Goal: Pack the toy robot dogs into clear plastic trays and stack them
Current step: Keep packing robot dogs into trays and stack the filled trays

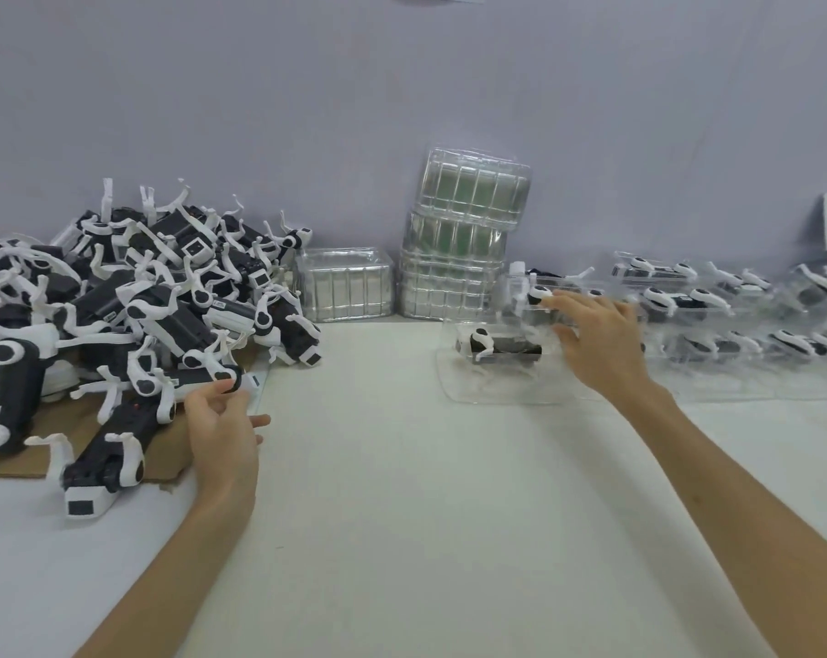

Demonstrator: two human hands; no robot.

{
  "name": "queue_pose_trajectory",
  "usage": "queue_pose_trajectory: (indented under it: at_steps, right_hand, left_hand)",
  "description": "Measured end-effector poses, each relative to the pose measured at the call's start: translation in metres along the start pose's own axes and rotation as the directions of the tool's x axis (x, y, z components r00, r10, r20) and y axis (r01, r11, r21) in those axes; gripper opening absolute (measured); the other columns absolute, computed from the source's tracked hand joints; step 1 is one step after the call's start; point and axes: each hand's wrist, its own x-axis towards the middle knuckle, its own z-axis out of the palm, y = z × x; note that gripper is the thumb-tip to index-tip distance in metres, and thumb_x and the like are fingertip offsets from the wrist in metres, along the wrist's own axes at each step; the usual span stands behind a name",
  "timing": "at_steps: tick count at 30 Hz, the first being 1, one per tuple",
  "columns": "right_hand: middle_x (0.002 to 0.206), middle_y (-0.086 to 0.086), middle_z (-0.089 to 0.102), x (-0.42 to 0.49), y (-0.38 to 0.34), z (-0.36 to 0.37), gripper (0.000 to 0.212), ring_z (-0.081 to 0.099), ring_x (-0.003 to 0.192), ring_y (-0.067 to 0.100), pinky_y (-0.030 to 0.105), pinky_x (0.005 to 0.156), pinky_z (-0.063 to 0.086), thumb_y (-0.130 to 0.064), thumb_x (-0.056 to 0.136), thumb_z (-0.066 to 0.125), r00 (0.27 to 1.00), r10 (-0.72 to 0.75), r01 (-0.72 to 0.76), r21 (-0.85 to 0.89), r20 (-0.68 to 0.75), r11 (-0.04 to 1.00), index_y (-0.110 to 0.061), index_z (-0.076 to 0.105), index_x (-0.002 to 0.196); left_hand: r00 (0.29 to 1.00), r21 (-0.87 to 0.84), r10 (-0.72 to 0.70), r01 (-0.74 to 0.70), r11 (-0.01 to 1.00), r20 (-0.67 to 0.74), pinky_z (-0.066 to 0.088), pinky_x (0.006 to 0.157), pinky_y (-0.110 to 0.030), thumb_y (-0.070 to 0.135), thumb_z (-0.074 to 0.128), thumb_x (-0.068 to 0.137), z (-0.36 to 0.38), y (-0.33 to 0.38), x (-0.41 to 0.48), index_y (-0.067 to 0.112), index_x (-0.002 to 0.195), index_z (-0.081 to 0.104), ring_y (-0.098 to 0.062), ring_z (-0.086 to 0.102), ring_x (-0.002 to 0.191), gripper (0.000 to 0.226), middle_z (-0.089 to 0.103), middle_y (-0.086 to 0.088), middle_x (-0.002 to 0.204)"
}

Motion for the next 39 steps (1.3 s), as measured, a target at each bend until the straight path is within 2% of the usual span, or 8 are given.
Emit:
queue_pose_trajectory:
  at_steps: [10,20,24,27,30,33,36,39]
  right_hand:
    - [0.128,0.007,0.067,0.005,0.071,-0.021,0.038,0.053,0.128,0.028,0.048,0.116,0.020,-0.001,0.090,0.064,0.988,0.150,-0.150,0.005,0.049,0.989,-0.016,0.067,0.124]
    - [0.152,0.010,0.045,0.001,0.056,-0.023,0.061,0.037,0.142,0.029,0.047,0.117,0.017,-0.002,0.086,0.059,0.973,0.222,-0.223,0.017,0.063,0.975,-0.018,0.051,0.144]
    - [0.141,0.006,0.055,-0.007,0.000,-0.015,0.057,0.046,0.134,0.026,0.050,0.113,0.027,0.002,0.082,0.063,0.992,0.092,-0.073,0.210,-0.081,0.975,-0.017,0.058,0.135]
    - [0.134,0.001,0.059,-0.010,-0.057,-0.004,0.050,0.052,0.127,0.022,0.047,0.110,0.032,0.000,0.082,0.065,0.995,-0.072,0.090,0.323,-0.066,0.942,-0.017,0.062,0.129]
    - [0.135,-0.003,0.058,-0.014,-0.112,0.012,0.047,0.051,0.127,0.019,0.039,0.109,0.027,-0.011,0.088,0.062,0.963,-0.261,0.221,0.358,0.069,0.907,-0.021,0.058,0.133]
    - [0.147,-0.003,0.046,-0.014,-0.155,0.042,0.051,0.045,0.133,0.019,0.039,0.112,0.023,-0.028,0.095,0.056,0.868,-0.416,0.346,0.272,0.272,0.898,-0.025,0.044,0.145]
    - [0.152,0.001,0.040,0.006,-0.181,0.073,0.057,0.042,0.136,0.022,0.042,0.112,0.028,-0.036,0.097,0.054,0.842,-0.406,0.357,0.197,0.354,0.913,-0.022,0.035,0.150]
    - [0.152,0.005,0.041,0.042,-0.196,0.101,0.064,0.043,0.135,0.027,0.045,0.110,0.031,-0.037,0.096,0.058,0.868,-0.321,0.282,0.156,0.379,0.947,-0.018,0.031,0.151]
  left_hand:
    - [1.000,0.029,0.010,-0.011,1.000,0.014,0.040,0.058,-0.027,0.013,0.049,0.099,0.000,-0.004,0.000,0.018,0.115,0.048,-0.014,0.060,0.070,0.017,0.051,0.014,0.099]
    - [1.000,0.050,0.008,-0.009,0.999,0.022,0.041,0.059,-0.028,0.015,0.048,0.100,-0.002,-0.002,-0.003,0.019,0.115,0.046,-0.014,0.059,0.071,0.015,0.052,0.001,0.116]
    - [1.000,0.076,0.000,-0.002,0.997,0.029,0.041,0.059,-0.028,0.016,0.047,0.101,-0.001,0.000,-0.005,0.019,0.115,0.047,-0.014,0.059,0.070,0.014,0.051,-0.002,0.120]
    - [0.999,0.108,0.010,-0.015,0.994,0.047,0.041,0.061,-0.029,0.012,0.046,0.100,0.000,0.001,-0.008,0.018,0.115,0.047,-0.014,0.059,0.069,0.015,0.051,-0.004,0.121]
    - [0.998,0.135,0.015,-0.023,0.991,0.064,0.043,0.063,-0.029,0.010,0.047,0.099,-0.001,0.004,-0.010,0.018,0.114,0.049,-0.015,0.060,0.069,0.017,0.053,-0.003,0.119]
    - [0.992,0.230,0.010,-0.039,0.972,0.123,0.047,0.076,-0.035,0.009,0.048,0.097,-0.003,0.003,-0.012,0.018,0.110,0.056,-0.018,0.062,0.074,0.018,0.058,0.000,0.116]
    - [0.955,0.463,0.069,-0.201,0.863,0.287,0.044,0.080,-0.033,0.010,0.051,0.094,-0.004,0.002,-0.019,0.029,0.097,0.062,-0.015,0.063,0.087,0.021,0.064,0.006,0.109]
    - [0.849,0.671,0.148,-0.496,0.551,0.507,0.036,0.088,-0.031,0.018,0.053,0.094,-0.001,-0.006,-0.026,0.032,0.113,0.062,-0.012,0.054,0.106,0.025,0.057,0.009,0.123]
